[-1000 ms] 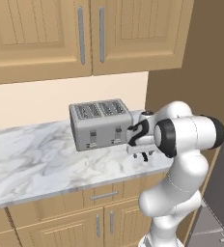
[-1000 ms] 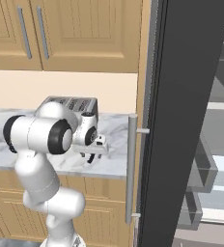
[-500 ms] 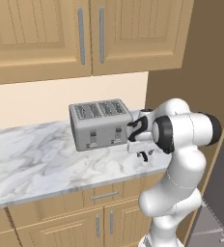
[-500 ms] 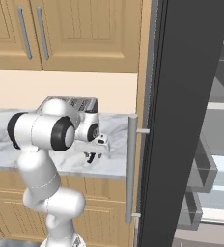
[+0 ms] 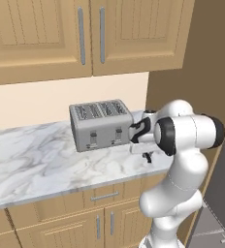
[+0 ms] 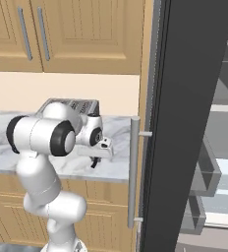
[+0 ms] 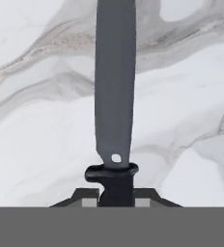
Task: Retrieve the butter from the fridge and place it on a plate on the dining table. Then retrieve the butter knife by the fridge and place it near the plate.
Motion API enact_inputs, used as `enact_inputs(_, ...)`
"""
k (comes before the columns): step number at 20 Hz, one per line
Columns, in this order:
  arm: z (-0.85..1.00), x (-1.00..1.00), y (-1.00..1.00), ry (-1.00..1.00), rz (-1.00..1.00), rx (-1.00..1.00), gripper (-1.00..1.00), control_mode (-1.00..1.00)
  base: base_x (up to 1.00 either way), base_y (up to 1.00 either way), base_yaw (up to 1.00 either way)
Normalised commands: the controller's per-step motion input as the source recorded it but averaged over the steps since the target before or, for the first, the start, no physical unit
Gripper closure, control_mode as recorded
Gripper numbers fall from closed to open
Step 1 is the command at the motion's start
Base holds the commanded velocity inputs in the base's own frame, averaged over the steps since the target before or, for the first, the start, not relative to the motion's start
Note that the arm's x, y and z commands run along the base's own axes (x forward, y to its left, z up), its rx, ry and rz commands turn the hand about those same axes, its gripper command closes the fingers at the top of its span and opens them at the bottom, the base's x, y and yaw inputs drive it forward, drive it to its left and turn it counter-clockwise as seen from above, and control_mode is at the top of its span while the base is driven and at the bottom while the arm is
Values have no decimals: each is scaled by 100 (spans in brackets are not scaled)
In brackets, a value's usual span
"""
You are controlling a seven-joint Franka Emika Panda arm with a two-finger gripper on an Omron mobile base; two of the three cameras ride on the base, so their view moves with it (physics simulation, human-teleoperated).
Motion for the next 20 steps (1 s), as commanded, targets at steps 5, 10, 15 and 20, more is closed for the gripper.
enact_inputs(5,16,-26,0,-1,0,0,100,-100,0,0,0)
enact_inputs(10,81,-46,0,-3,0,0,100,-100,0,0,0)
enact_inputs(15,95,-50,0,-1,1,0,100,-100,0,0,0)
enact_inputs(20,100,-59,0,0,10,-3,100,-100,0,0,0)
